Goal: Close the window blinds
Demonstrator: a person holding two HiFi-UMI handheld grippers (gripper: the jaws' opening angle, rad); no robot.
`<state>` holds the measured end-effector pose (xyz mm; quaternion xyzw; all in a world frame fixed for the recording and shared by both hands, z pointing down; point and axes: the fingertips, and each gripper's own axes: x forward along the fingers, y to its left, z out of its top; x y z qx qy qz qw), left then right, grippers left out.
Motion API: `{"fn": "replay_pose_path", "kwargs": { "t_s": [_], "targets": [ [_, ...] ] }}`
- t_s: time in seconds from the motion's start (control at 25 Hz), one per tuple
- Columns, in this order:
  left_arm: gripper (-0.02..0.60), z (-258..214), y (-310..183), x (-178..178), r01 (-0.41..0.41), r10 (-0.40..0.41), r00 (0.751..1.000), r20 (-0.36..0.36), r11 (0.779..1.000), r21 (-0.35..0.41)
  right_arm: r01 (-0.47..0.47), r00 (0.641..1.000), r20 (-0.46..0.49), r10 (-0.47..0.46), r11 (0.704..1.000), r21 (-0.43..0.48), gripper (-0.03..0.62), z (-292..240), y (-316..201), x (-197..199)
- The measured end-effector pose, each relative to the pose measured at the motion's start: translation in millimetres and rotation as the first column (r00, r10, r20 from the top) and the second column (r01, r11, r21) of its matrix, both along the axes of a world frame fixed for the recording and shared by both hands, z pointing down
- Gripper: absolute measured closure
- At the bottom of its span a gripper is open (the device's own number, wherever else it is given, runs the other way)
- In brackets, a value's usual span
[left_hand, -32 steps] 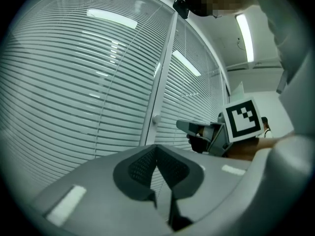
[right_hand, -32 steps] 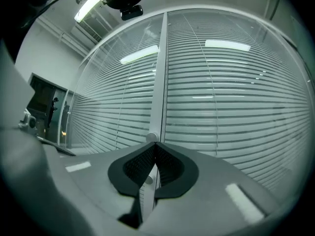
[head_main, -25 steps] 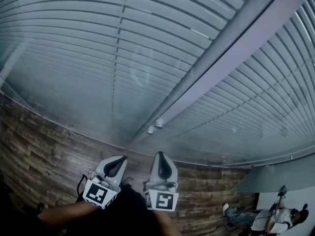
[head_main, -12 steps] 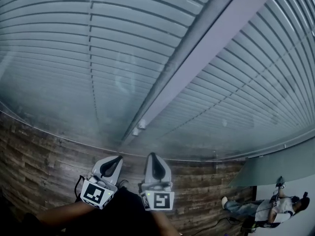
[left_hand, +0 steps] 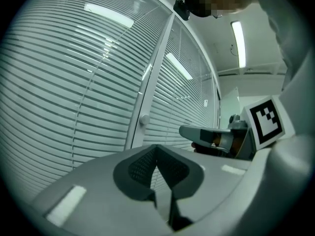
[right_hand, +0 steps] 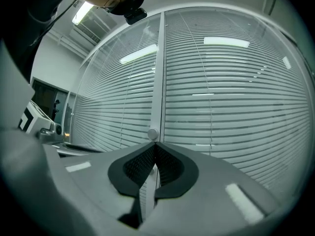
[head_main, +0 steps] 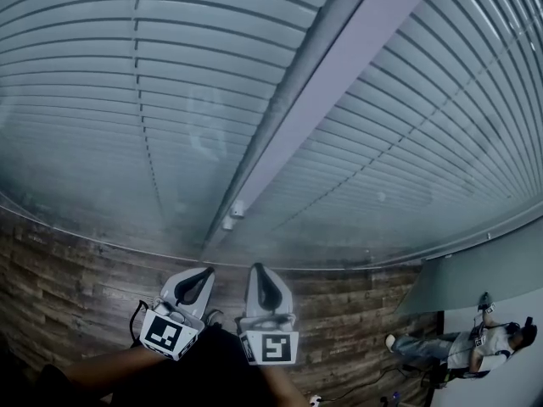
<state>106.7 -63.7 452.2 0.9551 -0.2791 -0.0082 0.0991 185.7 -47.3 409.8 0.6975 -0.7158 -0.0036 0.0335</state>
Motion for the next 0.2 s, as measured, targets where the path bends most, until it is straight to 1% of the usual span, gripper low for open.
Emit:
{"fn": "replay_pose_path", "kwargs": {
  "t_s": [0.2],
  "targets": [
    [0.581, 6.5, 0.0, 1.7, -0.032, 0.032, 0.999, -0.028, 0.999, -0.016, -0.022, 0.999, 0.026, 0.022, 1.0, 0.002, 0.594, 8.6, 2.1, 1.2]
  ]
}}
